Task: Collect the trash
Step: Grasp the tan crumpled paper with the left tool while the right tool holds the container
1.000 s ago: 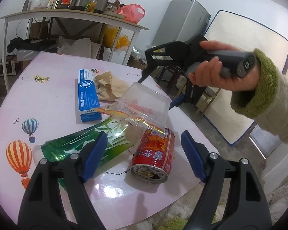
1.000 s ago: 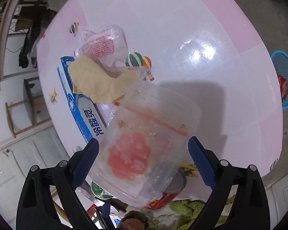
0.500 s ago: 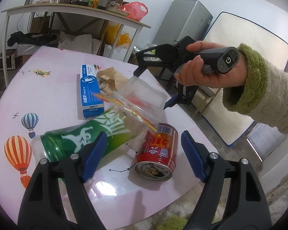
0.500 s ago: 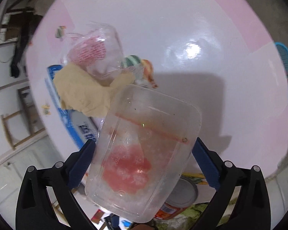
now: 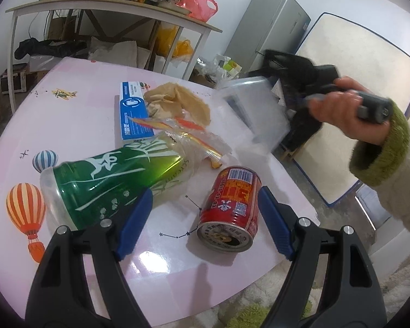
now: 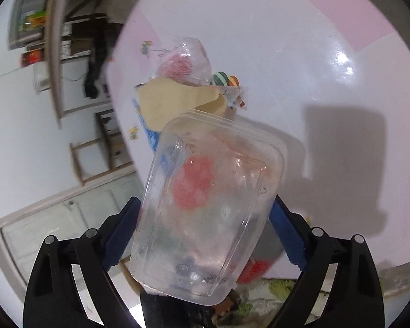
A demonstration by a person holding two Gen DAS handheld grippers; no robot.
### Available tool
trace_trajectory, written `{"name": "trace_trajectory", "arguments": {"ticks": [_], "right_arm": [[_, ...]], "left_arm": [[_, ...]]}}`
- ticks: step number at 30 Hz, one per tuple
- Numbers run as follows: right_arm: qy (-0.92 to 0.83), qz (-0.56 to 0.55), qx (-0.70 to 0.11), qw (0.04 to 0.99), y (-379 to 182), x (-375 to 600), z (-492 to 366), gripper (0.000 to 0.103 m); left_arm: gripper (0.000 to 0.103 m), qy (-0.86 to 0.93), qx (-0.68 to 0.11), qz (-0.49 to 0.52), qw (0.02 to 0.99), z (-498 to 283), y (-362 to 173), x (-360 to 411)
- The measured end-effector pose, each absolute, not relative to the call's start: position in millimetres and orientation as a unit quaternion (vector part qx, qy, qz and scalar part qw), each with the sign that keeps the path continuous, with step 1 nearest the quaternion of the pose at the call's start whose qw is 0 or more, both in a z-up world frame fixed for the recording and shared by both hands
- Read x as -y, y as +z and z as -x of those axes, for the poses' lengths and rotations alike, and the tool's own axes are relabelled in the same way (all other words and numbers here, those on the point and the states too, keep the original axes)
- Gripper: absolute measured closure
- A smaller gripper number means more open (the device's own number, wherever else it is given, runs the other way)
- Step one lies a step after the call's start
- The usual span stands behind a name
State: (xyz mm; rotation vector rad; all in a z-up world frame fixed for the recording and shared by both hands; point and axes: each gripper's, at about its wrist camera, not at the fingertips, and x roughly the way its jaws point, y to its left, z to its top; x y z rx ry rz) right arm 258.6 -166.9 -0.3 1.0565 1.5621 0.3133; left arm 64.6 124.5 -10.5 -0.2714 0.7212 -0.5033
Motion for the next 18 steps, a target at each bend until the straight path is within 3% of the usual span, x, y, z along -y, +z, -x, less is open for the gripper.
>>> {"name": "trace_trajectory", "arguments": {"ticks": [5, 8, 18], "right_arm": [[0.173, -0.389, -0.655, 0.624, 34, 196, -234, 0.013], [0.156, -0.278, -0.658, 0.683, 52, 210, -221, 0.013], [0.123, 0.003, -0.647, 0.753, 5, 173, -166, 0.013]], "left_arm": [[0.028, -0.245, -0.356, 0.122, 0.893, -64, -13, -120], [0.028, -0.247, -0.357, 0.113, 0.894, -60, -13, -119], [0.028, -0.256, -0.372, 0.091, 0.887, -54, -17, -105]]}}
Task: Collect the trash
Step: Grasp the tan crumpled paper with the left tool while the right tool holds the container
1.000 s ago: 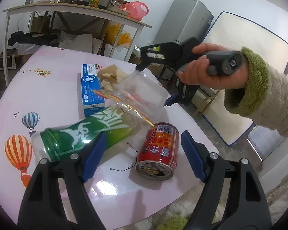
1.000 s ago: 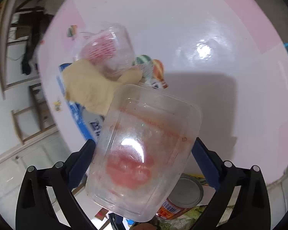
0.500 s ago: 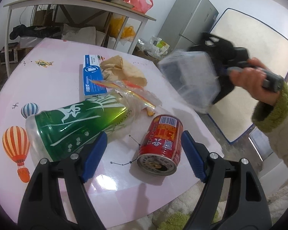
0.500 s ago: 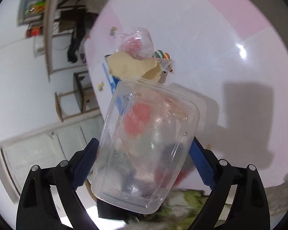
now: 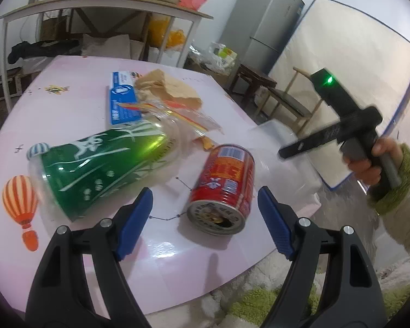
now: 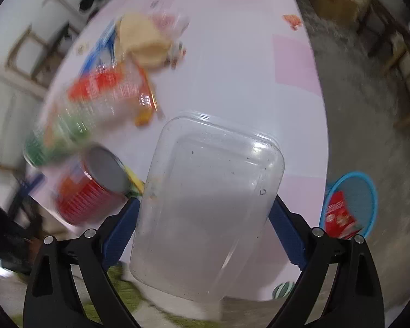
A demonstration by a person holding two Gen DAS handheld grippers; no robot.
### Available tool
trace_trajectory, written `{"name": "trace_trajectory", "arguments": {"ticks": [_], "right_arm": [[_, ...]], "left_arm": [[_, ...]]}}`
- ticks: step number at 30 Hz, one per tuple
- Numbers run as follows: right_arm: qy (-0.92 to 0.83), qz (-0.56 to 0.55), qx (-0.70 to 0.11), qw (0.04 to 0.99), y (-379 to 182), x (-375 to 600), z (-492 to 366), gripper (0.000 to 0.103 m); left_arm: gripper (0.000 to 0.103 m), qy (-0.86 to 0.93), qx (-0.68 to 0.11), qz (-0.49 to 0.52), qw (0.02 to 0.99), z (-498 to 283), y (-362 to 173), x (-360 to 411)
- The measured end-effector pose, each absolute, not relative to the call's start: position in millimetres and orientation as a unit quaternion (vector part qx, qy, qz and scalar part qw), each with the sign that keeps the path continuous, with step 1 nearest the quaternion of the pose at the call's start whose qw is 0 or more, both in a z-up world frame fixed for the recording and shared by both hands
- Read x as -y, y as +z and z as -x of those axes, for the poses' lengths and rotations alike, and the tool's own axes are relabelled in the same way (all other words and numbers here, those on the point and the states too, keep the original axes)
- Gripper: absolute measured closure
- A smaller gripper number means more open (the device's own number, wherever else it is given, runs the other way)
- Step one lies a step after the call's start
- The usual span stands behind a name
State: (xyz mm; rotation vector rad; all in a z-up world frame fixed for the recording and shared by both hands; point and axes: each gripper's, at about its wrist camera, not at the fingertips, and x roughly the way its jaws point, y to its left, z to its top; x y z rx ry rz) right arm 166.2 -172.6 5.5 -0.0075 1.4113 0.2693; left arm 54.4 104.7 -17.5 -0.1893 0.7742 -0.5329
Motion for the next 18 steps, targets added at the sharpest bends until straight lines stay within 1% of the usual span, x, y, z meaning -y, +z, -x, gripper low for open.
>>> {"name": "trace_trajectory", "arguments": {"ticks": [3, 14, 18], "right_arm": [[0.117, 0.019, -0.644, 0.756, -6, 179, -158, 0.012], [0.113, -0.043, -0.580, 0.806, 7, 189, -147, 0.012], [0.104, -0.066, -0.546, 0.829, 16, 190, -142, 0.012]], "left_arm": [[0.028, -0.259, -0.377, 0.075, 0.886, -59, -21, -96], [0.028, -0.261, -0.389, 0.064, 0.881, -82, -29, -69], [0.028, -0.259, -0.385, 0.061, 0.884, -80, -23, -69]]}}
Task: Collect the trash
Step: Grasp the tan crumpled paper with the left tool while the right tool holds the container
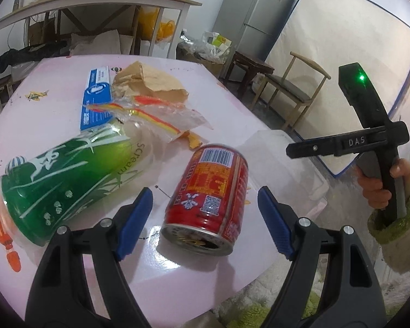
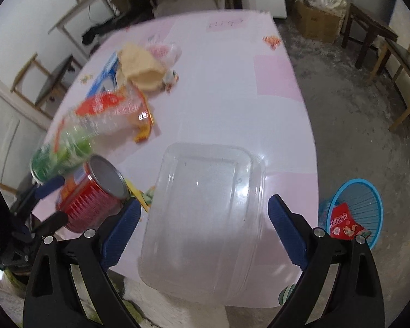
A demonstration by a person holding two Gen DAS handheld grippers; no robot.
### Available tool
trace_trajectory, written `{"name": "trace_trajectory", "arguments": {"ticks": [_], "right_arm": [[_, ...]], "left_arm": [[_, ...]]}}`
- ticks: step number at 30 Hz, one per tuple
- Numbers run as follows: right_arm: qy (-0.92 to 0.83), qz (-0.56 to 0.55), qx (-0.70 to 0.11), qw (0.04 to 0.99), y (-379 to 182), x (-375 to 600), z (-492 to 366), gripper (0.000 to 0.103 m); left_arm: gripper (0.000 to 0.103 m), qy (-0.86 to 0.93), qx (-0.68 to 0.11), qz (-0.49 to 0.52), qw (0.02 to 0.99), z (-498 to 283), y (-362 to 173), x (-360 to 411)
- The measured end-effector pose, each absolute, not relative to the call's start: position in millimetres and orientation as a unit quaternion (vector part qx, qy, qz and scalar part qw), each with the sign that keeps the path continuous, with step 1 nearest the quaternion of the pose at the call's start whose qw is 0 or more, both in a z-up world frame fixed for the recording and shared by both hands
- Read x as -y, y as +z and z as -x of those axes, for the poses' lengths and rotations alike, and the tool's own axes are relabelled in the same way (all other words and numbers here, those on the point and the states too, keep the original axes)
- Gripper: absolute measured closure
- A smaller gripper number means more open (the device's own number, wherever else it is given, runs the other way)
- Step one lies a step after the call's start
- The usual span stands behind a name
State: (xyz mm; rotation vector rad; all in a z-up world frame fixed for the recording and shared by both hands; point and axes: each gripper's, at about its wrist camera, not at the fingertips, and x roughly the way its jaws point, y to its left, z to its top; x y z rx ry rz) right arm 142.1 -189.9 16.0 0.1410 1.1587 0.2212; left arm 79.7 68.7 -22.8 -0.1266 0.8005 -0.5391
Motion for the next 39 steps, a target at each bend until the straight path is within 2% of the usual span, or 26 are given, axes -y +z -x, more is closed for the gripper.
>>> {"name": "trace_trajectory", "arguments": {"ticks": [7, 10, 13, 17, 22, 28, 31, 34, 36, 37, 39], "right_arm": [[0.106, -0.092, -0.515, 0.845, 27, 189, -141, 0.012], [0.103, -0.101, -0.518, 0.843, 20, 190, -141, 0.012], [0.103, -0.106, -0.520, 0.841, 16, 190, -141, 0.012], [0.098, -0.105, -0.516, 0.845, 13, 194, -141, 0.012], [0.092, -0.126, -0.518, 0.841, 9, 205, -144, 0.012], [0.087, -0.133, -0.521, 0.839, 5, 211, -152, 0.012], [0.086, -0.132, -0.523, 0.838, 4, 211, -157, 0.012], [0.086, -0.130, -0.523, 0.838, 3, 209, -159, 0.012], [0.086, -0.131, -0.523, 0.838, 3, 209, -160, 0.012], [0.086, -0.131, -0.523, 0.838, 4, 208, -160, 0.012], [0.086, -0.131, -0.522, 0.839, 4, 208, -160, 0.012]], "left_arm": [[0.028, -0.270, -0.352, 0.076, 0.893, -95, 30, -86], [0.022, -0.240, -0.368, 0.047, 0.897, -140, 59, -89], [0.021, -0.232, -0.406, 0.002, 0.884, -198, 67, -83], [0.021, -0.232, -0.431, -0.068, 0.869, -274, 54, -69], [0.021, -0.239, -0.489, -0.115, 0.831, -344, 11, -50], [0.021, -0.242, -0.524, -0.152, 0.803, -369, -26, -33], [0.030, -0.235, -0.531, -0.180, 0.794, -368, -38, -25], [0.043, -0.229, -0.547, -0.176, 0.786, -369, -48, -25], [0.055, -0.232, -0.553, -0.163, 0.783, -368, -50, -28], [0.058, -0.232, -0.554, -0.157, 0.784, -368, -51, -30], [0.073, -0.233, -0.553, -0.144, 0.787, -368, -50, -35]]}}
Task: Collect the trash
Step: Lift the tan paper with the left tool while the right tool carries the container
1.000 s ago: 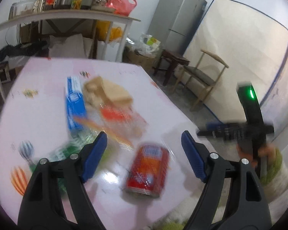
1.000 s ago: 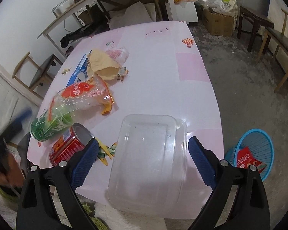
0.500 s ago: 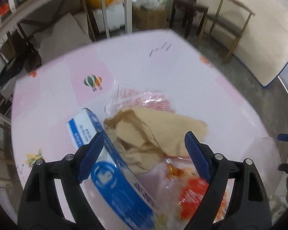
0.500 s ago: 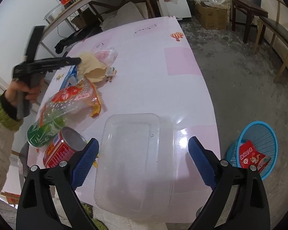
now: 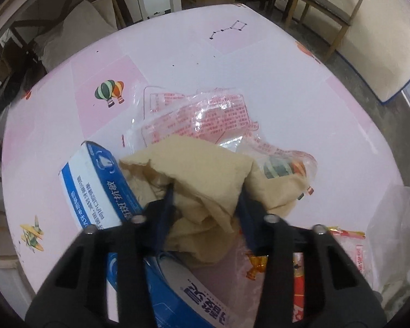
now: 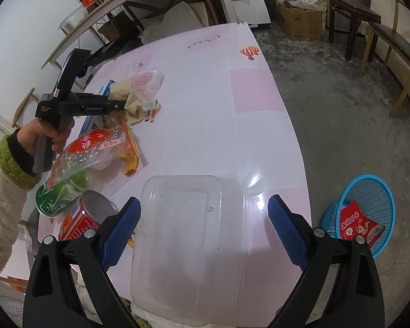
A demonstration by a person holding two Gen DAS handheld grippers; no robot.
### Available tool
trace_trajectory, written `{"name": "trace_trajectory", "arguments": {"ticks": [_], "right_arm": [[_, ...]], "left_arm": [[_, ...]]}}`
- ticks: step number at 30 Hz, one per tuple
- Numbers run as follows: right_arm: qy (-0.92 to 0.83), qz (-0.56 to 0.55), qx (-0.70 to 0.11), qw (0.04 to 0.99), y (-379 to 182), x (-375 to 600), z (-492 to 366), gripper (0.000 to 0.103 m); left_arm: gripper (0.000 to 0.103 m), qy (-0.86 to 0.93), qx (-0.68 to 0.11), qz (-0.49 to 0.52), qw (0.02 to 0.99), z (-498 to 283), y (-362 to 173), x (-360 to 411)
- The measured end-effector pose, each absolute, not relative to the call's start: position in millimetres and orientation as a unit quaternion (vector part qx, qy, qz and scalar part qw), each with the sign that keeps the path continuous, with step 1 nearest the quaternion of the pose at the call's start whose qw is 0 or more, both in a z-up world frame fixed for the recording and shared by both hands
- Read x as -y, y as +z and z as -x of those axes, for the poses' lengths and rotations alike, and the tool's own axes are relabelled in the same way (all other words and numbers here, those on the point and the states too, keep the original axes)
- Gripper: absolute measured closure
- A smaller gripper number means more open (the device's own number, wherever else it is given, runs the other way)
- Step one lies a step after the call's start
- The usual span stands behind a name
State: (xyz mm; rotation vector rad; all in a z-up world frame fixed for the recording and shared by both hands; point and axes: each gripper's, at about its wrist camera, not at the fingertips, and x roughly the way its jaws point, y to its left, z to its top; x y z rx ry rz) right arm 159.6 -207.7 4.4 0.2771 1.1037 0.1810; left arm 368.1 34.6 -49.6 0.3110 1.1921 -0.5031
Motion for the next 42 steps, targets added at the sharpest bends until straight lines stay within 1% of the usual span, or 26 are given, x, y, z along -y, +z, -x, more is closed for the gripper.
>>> {"name": "trace_trajectory", "arguments": {"ticks": [1, 3, 6, 12, 20, 25, 30, 36, 42], "right_arm": [[0.085, -0.131, -0.522, 0.839, 5, 208, -159, 0.012], [0.083, -0.132, -0.522, 0.839, 4, 207, -158, 0.012], [0.081, -0.135, -0.520, 0.840, 5, 207, -156, 0.012], [0.081, -0.141, -0.514, 0.842, 8, 208, -152, 0.012], [0.082, -0.147, -0.504, 0.847, 12, 209, -148, 0.012], [0.083, -0.144, -0.506, 0.847, 13, 209, -143, 0.012], [0.084, -0.116, -0.527, 0.838, 4, 200, -139, 0.012], [0.082, -0.094, -0.544, 0.830, -4, 192, -134, 0.012], [0.094, -0.083, -0.554, 0.823, -11, 183, -134, 0.011]], "left_arm": [[0.076, -0.234, -0.553, -0.139, 0.787, -369, -50, -35], [0.088, -0.233, -0.550, -0.131, 0.791, -369, -47, -39], [0.095, -0.235, -0.539, -0.124, 0.799, -363, -39, -46], [0.096, -0.237, -0.503, -0.134, 0.820, -344, -10, -59], [0.097, -0.229, -0.434, -0.147, 0.859, -318, 49, -67], [0.097, -0.226, -0.389, -0.128, 0.884, -290, 89, -81], [0.097, -0.245, -0.350, -0.092, 0.899, -249, 122, -89], [0.097, -0.273, -0.327, -0.050, 0.903, -199, 135, -88], [0.097, -0.293, -0.316, -0.015, 0.902, -148, 128, -77]]}}
